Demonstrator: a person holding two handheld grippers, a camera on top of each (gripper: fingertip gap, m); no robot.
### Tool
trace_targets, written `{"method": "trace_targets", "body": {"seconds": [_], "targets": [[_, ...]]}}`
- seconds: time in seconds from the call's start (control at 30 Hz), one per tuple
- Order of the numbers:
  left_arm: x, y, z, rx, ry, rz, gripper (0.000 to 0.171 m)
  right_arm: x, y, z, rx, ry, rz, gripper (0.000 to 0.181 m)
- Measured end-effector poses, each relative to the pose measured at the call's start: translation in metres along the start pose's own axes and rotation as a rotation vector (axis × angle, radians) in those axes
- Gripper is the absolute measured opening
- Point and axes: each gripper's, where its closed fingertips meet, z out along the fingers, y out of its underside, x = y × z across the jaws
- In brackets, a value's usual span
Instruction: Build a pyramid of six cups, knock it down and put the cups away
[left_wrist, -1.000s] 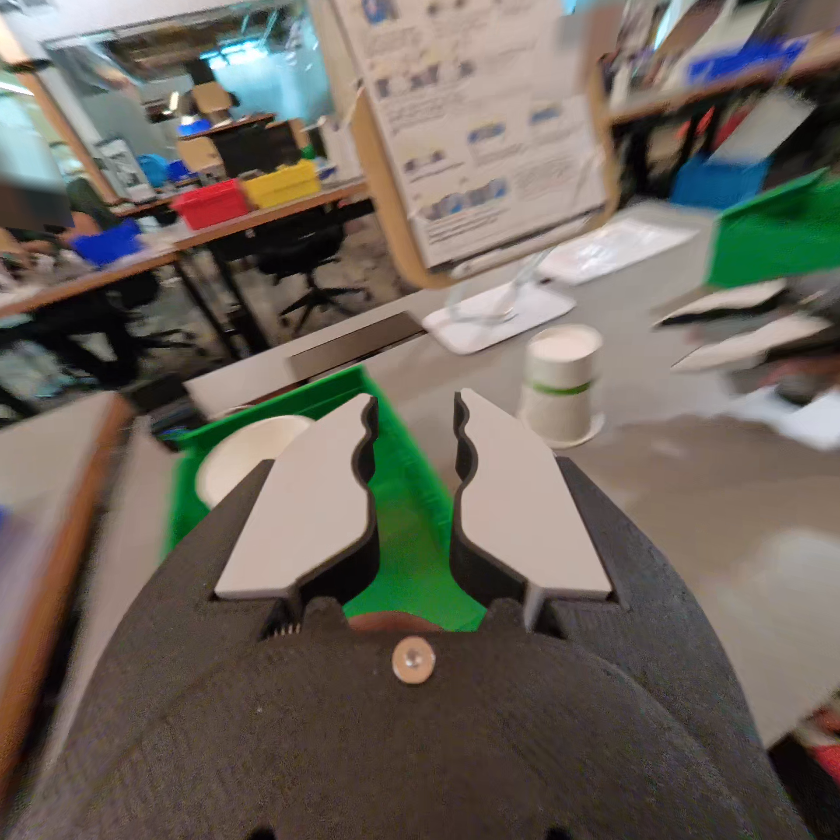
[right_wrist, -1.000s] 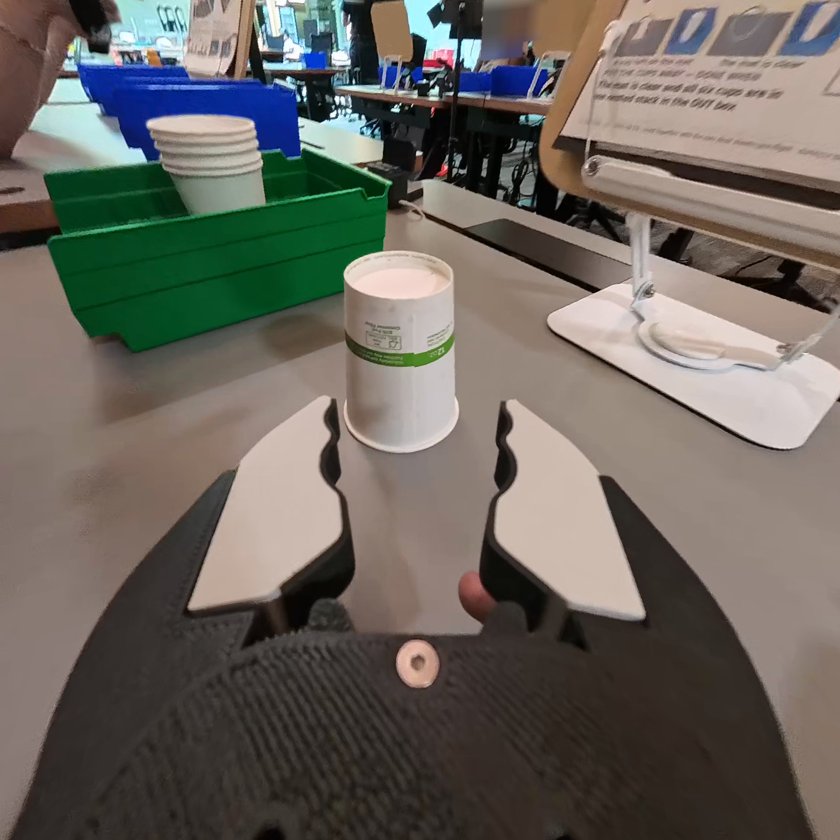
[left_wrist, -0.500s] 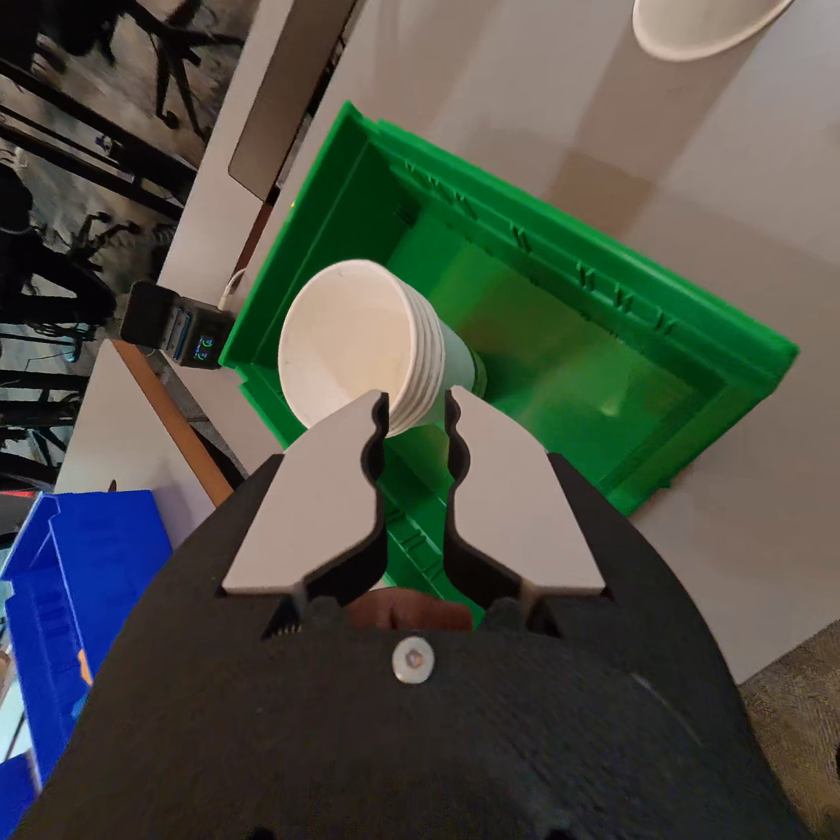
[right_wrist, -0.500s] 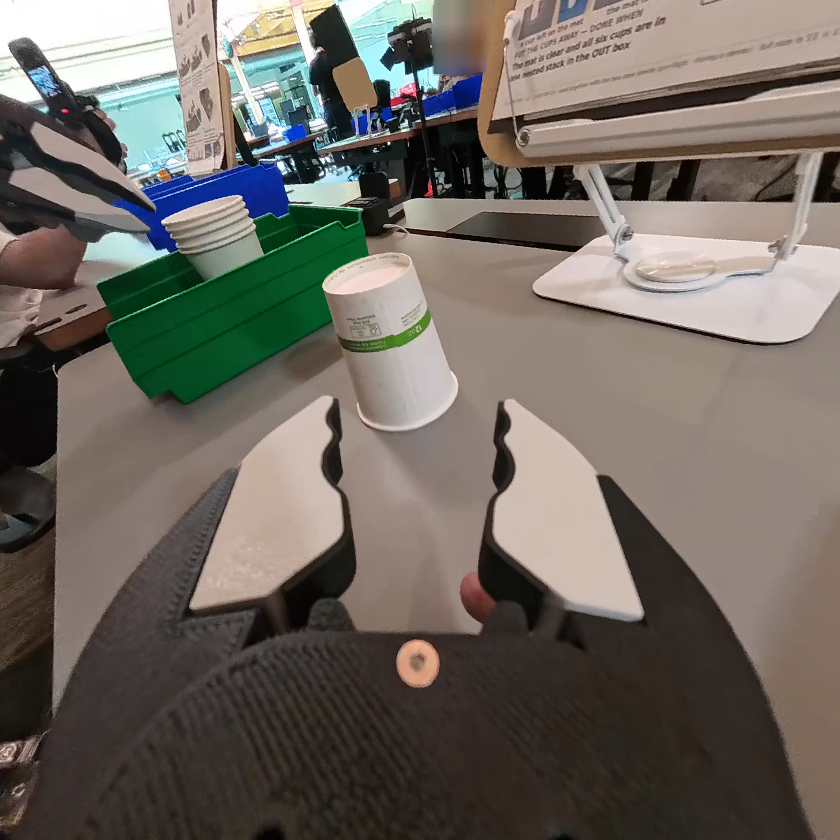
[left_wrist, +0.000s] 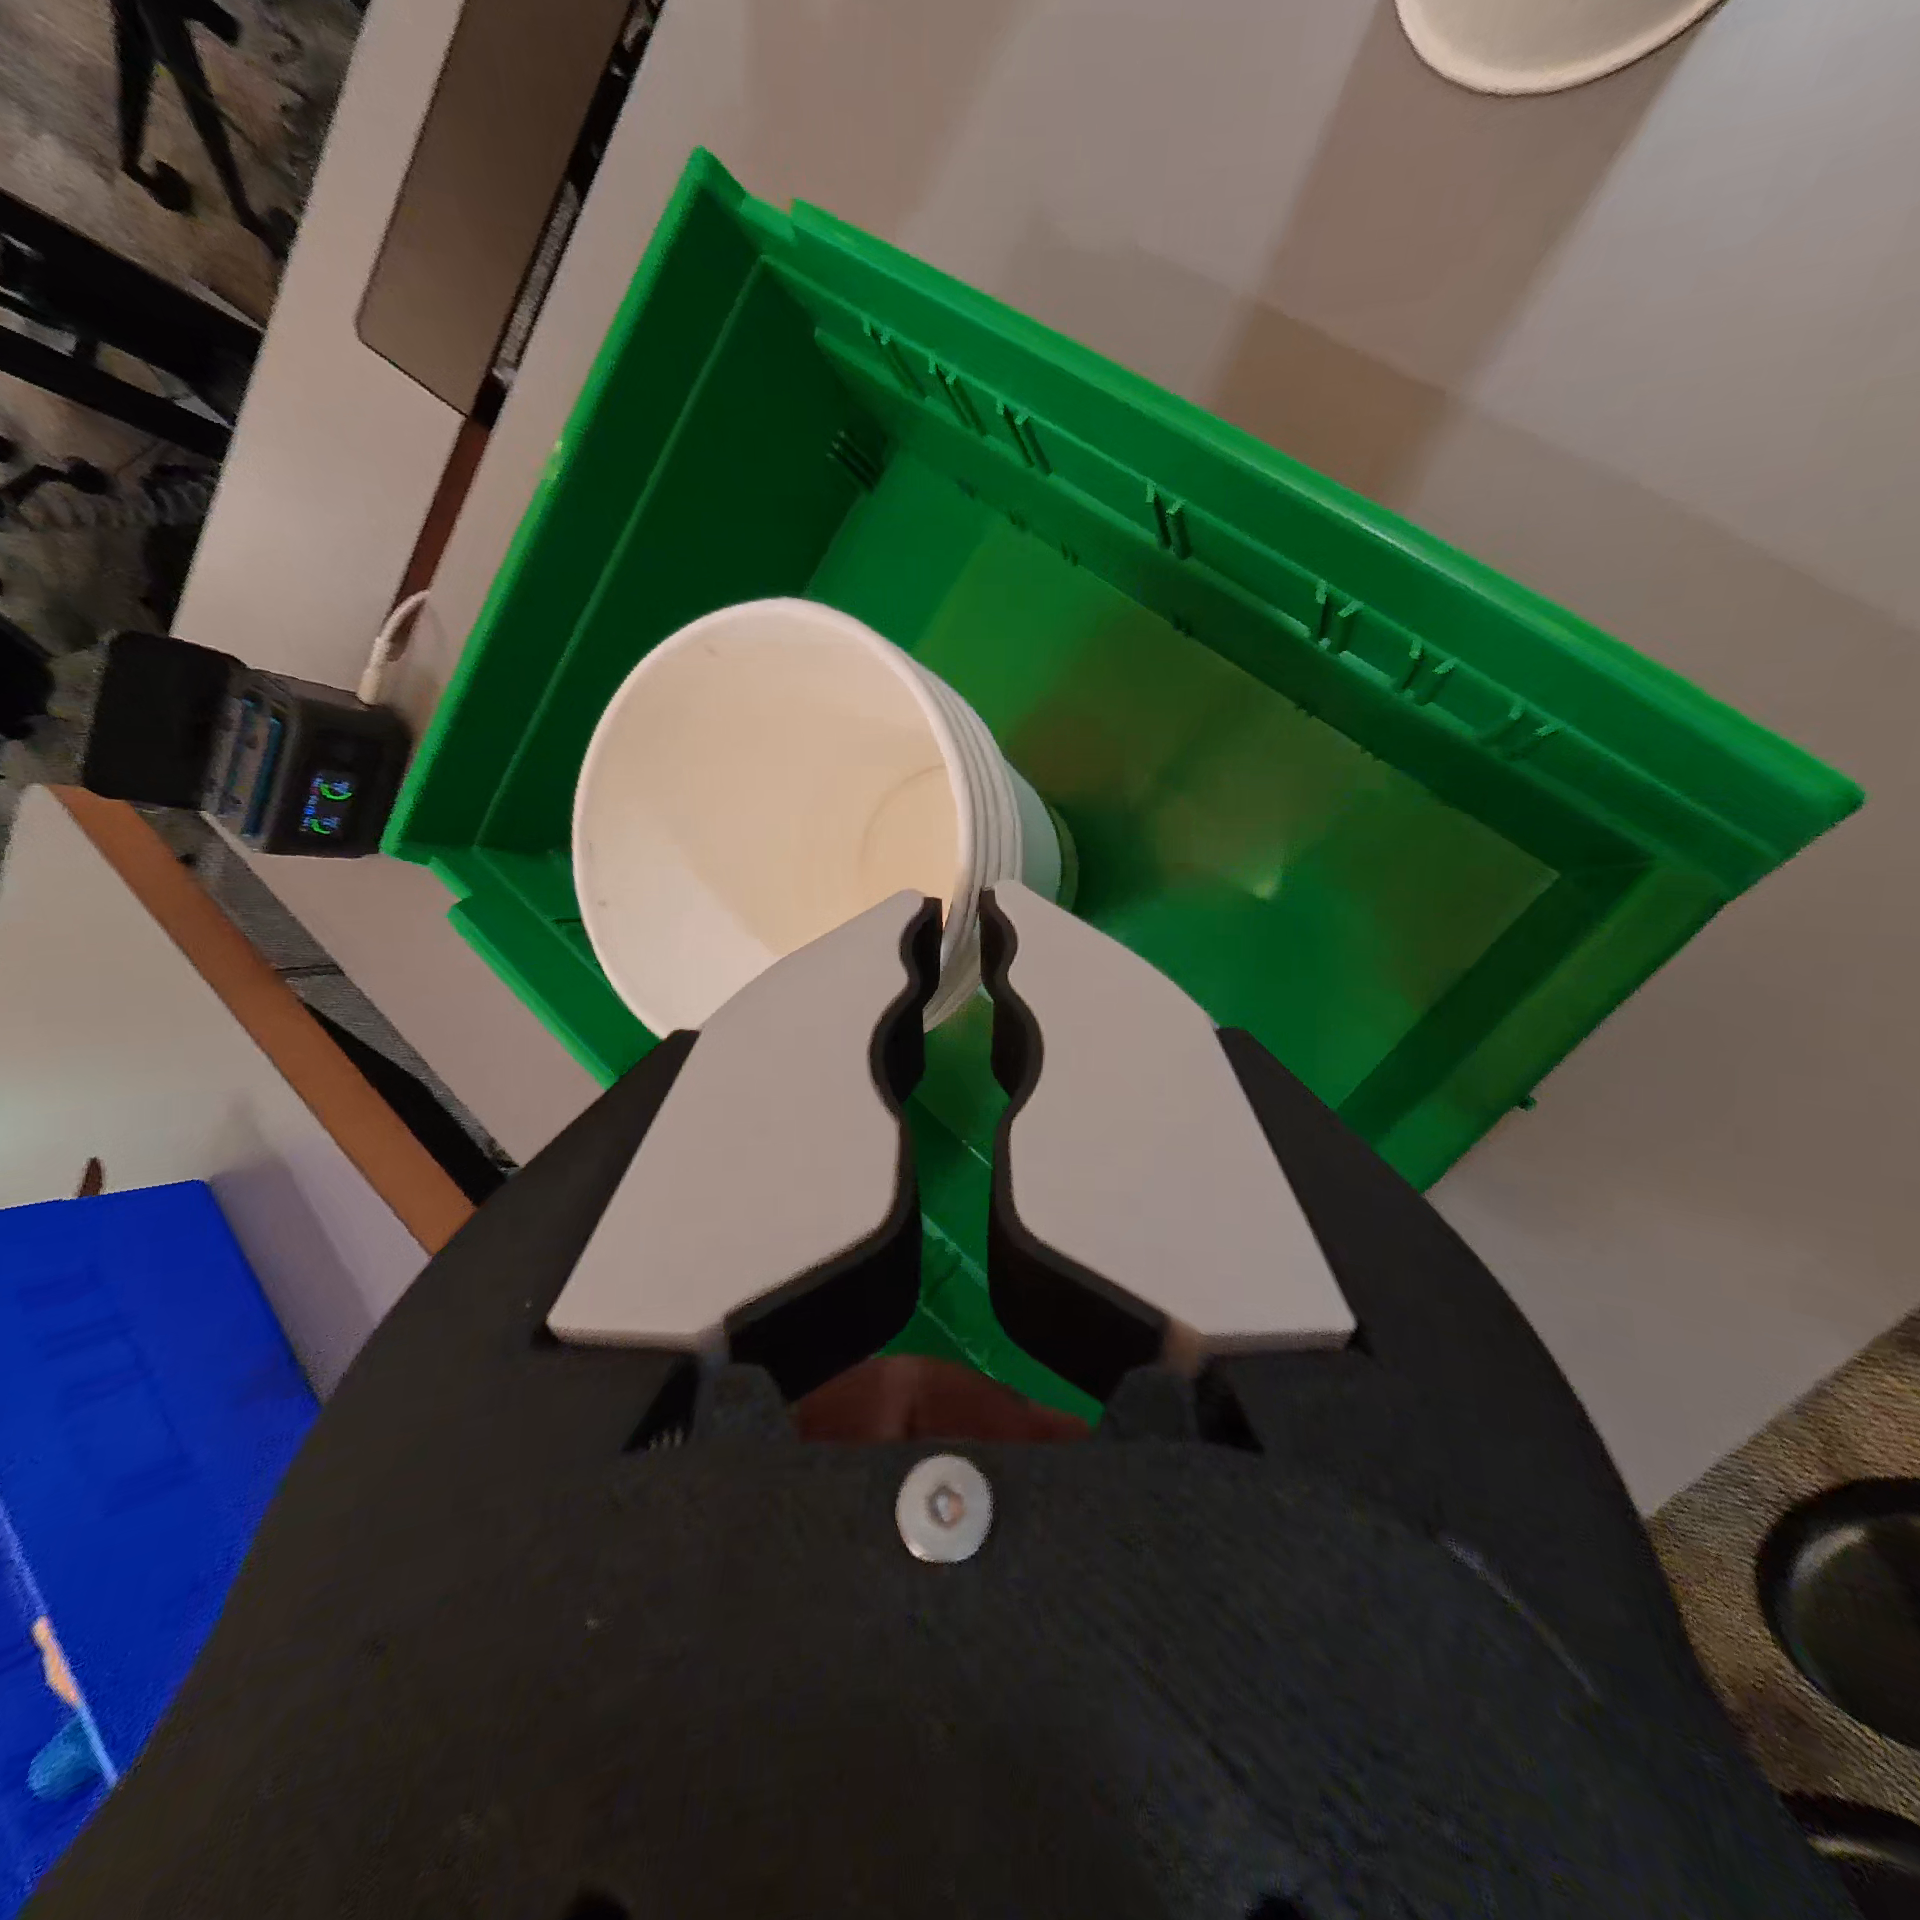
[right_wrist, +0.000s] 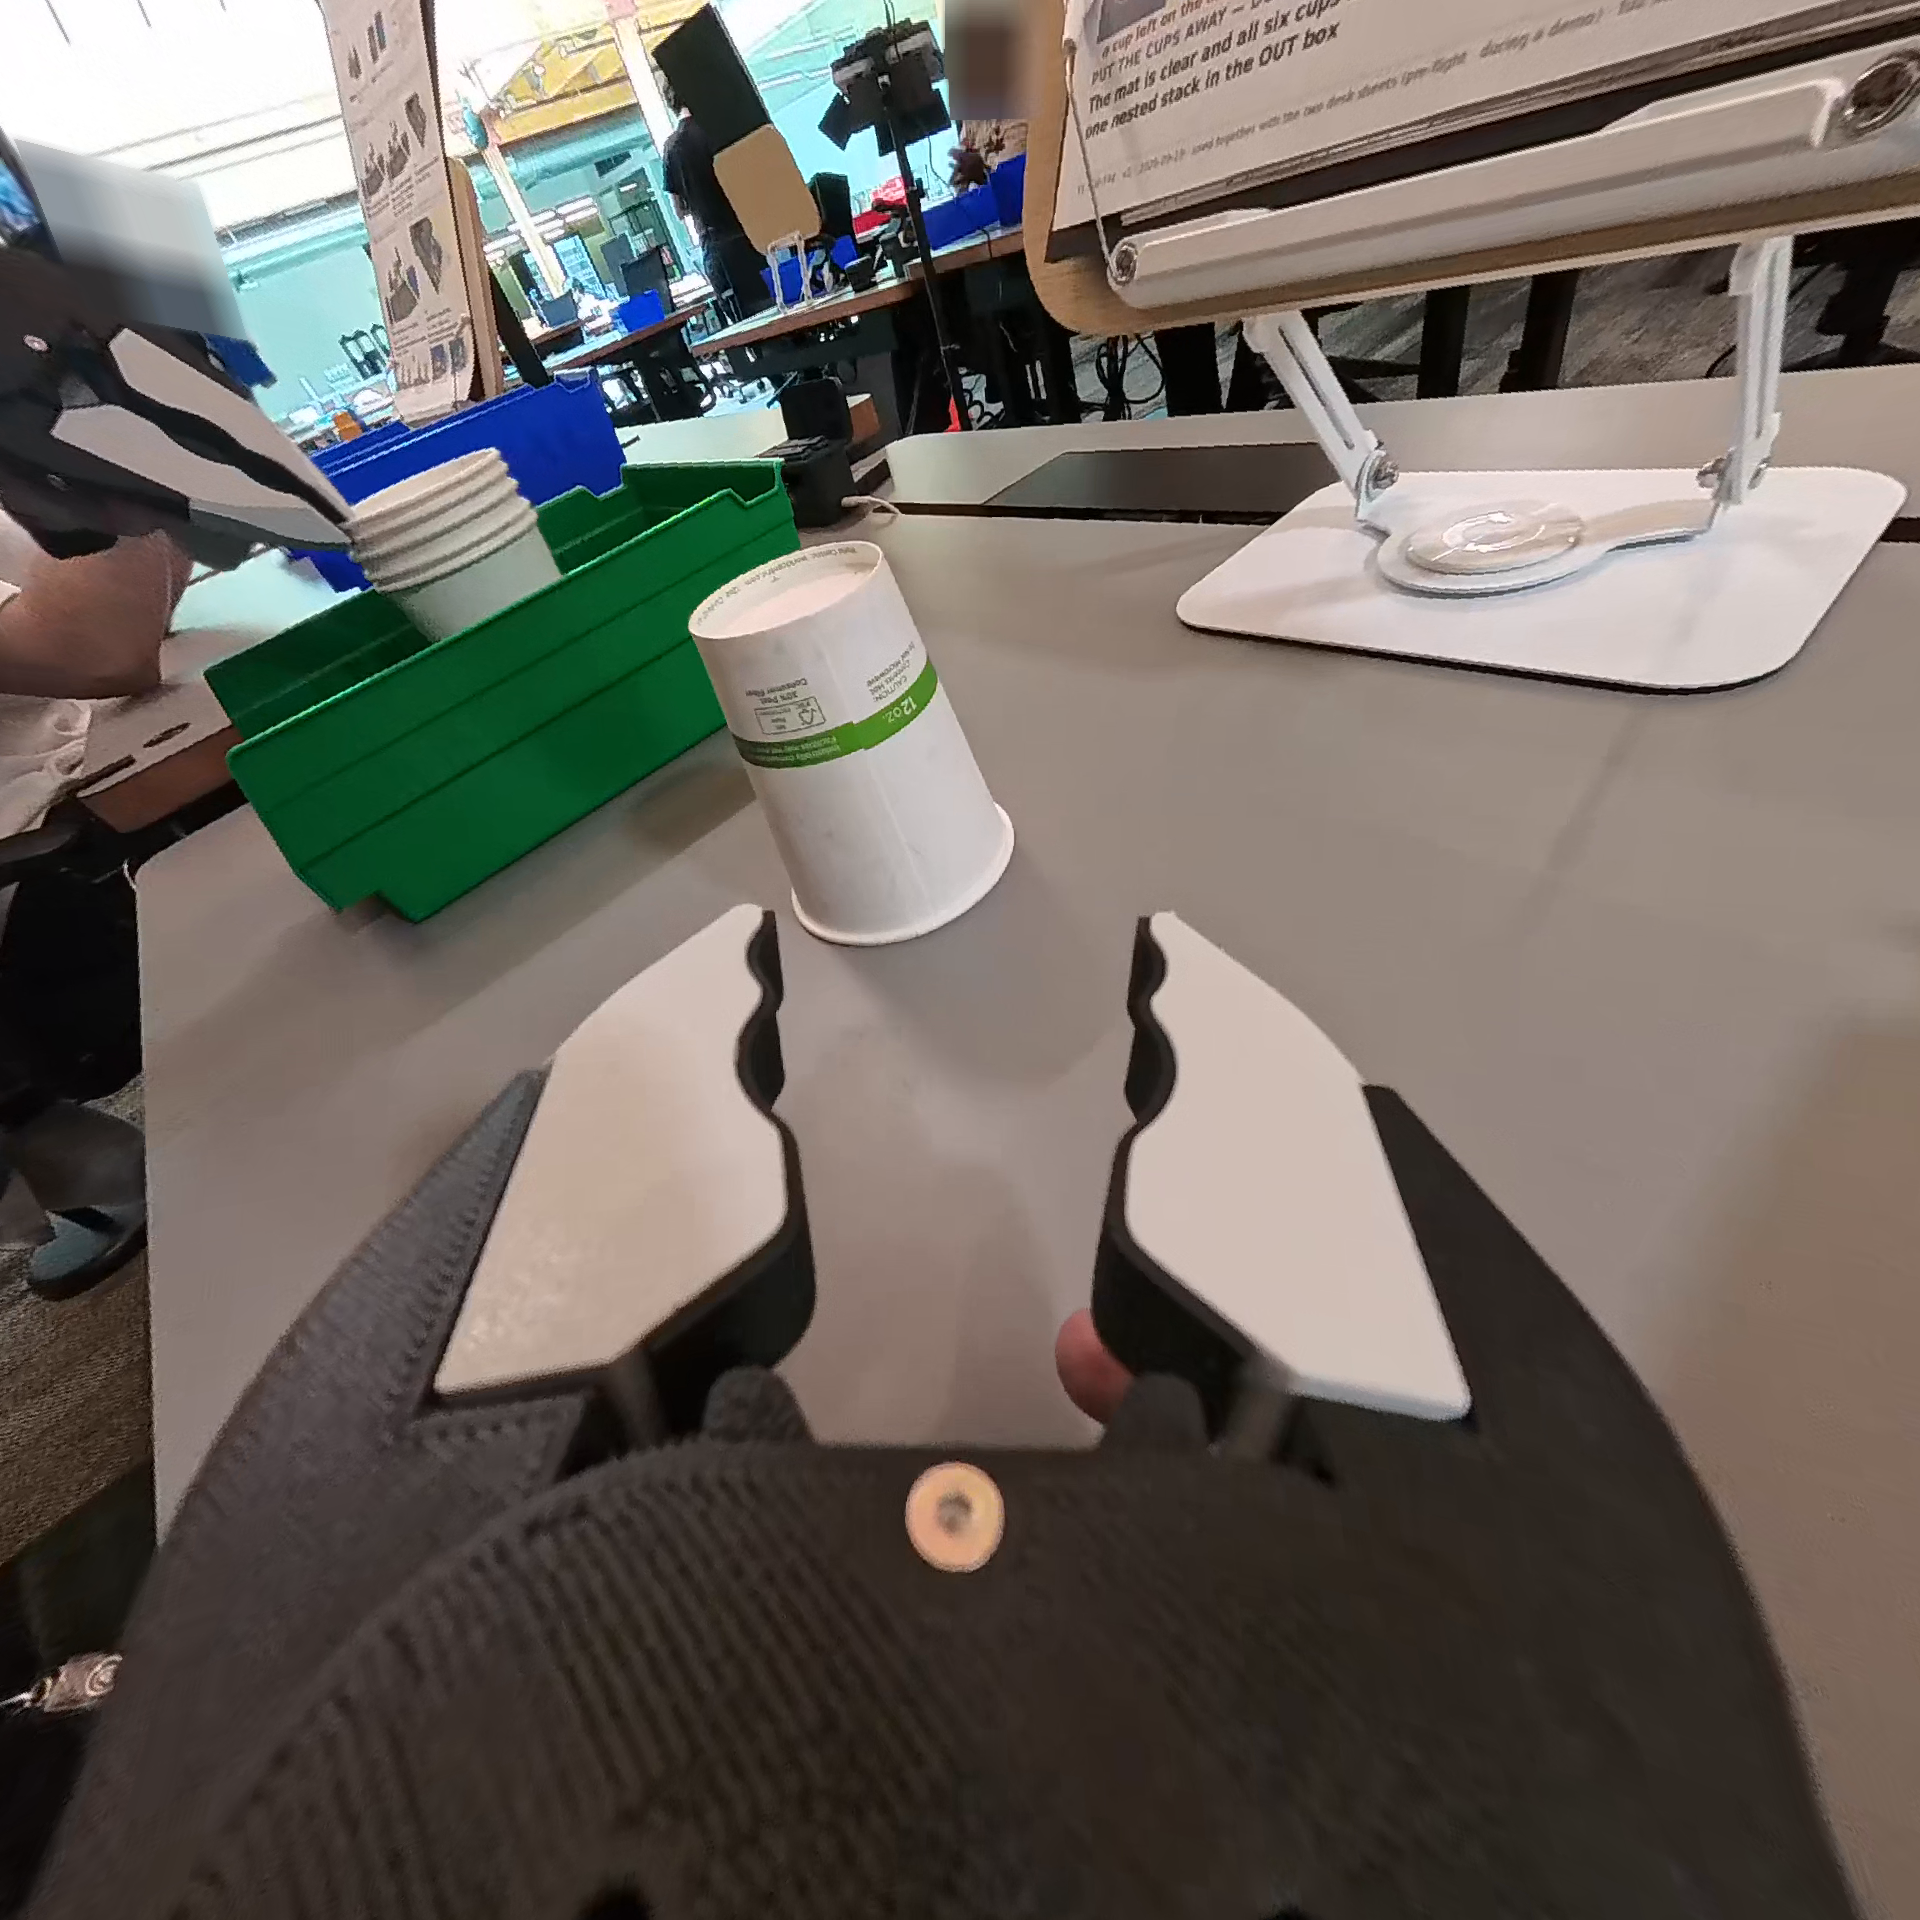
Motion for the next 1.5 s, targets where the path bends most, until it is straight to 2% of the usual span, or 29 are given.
{"method": "trace_targets", "body": {"seconds": [0.63, 0.9, 1.13, 1.4, 1.5], "targets": [[0.002, -0.002, -0.003, -0.026, 0.032, -0.024, 0.011, -0.005, 0.009, 0.005, -0.038, -0.021, -0.008, 0.065], [0.002, 0.000, -0.004, -0.057, 0.021, -0.006, 0.007, -0.006, 0.012, 0.006, -0.052, -0.026, -0.003, 0.064], [-0.015, -0.008, -0.010, -0.024, -0.082, 0.020, 0.005, -0.005, 0.012, 0.006, -0.049, -0.028, 0.010, 0.063], [-0.036, -0.026, -0.038, 0.069, -0.223, 0.027, 0.005, -0.005, 0.012, 0.006, -0.051, -0.031, 0.014, 0.063], [-0.036, -0.029, -0.044, 0.073, -0.228, 0.029, 0.005, -0.005, 0.012, 0.006, -0.051, -0.030, 0.011, 0.062]]}}
